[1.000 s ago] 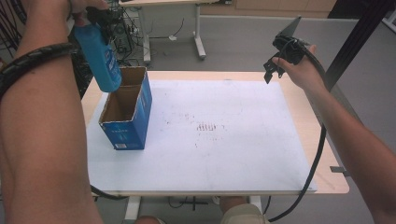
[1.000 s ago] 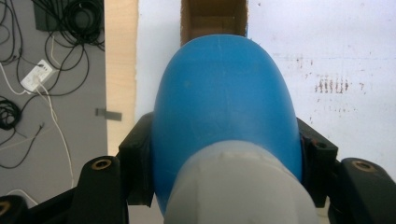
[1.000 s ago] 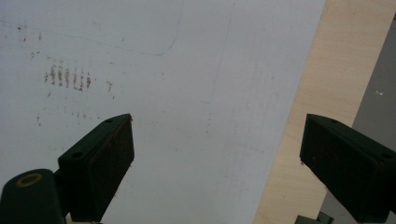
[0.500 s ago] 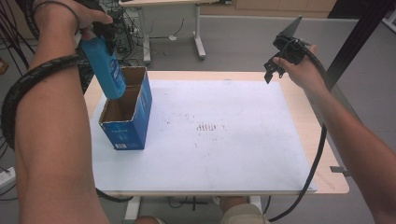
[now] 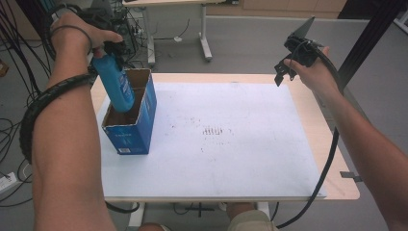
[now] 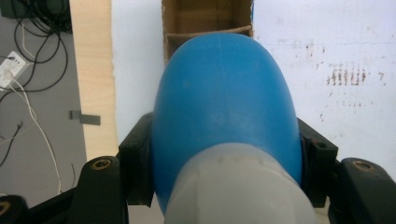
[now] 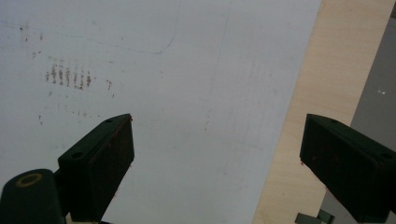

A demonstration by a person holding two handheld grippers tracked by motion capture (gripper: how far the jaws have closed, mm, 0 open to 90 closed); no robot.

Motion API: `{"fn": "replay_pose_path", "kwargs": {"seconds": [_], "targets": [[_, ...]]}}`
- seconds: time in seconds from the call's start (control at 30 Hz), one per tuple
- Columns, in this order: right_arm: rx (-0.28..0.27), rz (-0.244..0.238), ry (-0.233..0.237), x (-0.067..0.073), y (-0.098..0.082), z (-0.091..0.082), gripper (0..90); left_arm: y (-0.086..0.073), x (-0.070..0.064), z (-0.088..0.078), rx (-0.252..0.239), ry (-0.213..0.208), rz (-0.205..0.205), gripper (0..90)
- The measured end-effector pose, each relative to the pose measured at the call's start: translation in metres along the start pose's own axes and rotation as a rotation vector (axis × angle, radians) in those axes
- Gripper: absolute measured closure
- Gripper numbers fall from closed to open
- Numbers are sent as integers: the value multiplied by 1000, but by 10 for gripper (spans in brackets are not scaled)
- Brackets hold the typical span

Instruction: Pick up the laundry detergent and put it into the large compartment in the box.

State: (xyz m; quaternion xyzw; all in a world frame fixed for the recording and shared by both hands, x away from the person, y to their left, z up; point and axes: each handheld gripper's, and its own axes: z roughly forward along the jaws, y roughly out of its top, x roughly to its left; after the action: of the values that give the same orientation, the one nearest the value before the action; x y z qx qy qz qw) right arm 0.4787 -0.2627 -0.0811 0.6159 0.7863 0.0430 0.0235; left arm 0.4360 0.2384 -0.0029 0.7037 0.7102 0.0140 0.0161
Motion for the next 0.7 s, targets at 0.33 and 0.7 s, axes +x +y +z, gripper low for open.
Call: {"fn": "replay_pose_path", "kwargs": {"seconds": [0.33,0.7], "targets": [[1,0,-8,1,0,1,101,2,5,22,16,0,4,377],[4,-4,-14,5,-2,1,101,4,6,51,43,-10,8,377]]}}
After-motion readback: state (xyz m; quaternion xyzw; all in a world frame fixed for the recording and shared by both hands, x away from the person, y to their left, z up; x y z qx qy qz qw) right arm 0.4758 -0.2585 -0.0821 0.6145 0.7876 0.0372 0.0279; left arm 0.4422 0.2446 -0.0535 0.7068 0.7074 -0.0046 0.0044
